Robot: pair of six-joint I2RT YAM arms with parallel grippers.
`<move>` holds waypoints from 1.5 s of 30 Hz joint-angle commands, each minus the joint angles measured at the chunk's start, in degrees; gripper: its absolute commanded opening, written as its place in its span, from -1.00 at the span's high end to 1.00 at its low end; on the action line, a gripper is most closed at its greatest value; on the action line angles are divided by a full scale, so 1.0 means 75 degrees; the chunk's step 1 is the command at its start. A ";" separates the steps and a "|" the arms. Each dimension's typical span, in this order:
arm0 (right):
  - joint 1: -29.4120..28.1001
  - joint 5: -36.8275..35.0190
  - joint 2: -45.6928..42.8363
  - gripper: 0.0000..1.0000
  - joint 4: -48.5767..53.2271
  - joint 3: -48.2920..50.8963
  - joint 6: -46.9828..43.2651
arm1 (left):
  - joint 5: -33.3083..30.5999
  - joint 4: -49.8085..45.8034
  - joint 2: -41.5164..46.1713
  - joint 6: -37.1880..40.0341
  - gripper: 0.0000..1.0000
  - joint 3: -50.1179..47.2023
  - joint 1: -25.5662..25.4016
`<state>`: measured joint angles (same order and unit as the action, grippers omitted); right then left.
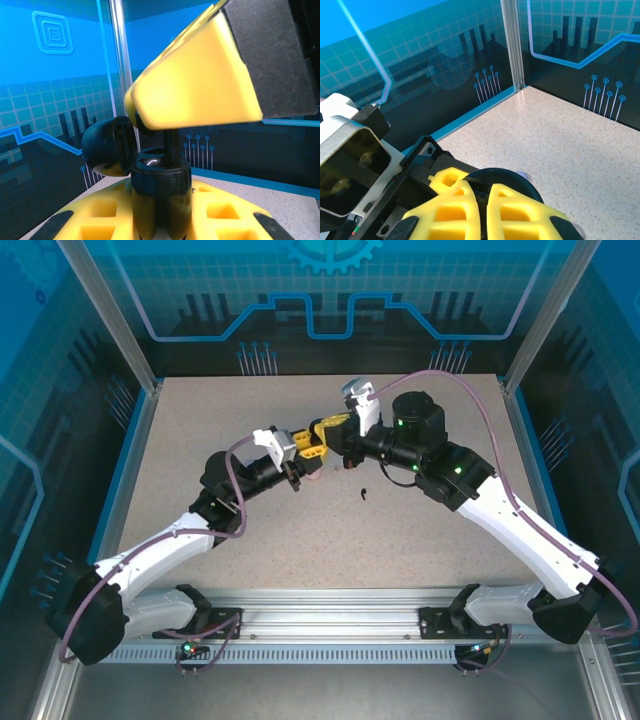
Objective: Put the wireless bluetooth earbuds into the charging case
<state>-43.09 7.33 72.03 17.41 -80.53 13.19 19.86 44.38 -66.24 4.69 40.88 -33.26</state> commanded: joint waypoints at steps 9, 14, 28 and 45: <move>0.0016 0.0366 0.0406 0.72 0.0553 -0.0298 -0.0222 | 0.0096 0.0118 0.0092 0.0166 1.00 0.0045 -0.0056; 0.0051 0.0086 0.0224 0.08 0.0573 -0.0559 0.0001 | 0.0037 0.0129 0.0026 0.0137 1.00 0.0019 -0.0061; 0.1954 -0.1102 -0.1208 -0.34 0.1485 -0.0134 0.1863 | -0.0207 0.0193 0.0171 0.0099 1.00 -0.0166 -0.0056; 0.2393 -0.1801 0.2810 -0.20 0.2718 0.1011 0.3203 | -0.0361 0.0024 0.0412 0.0137 1.00 -0.0192 -0.0060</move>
<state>-24.16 -5.10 90.11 36.40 -73.10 35.09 18.20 43.16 -64.75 4.69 40.29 -33.28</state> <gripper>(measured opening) 0.602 0.221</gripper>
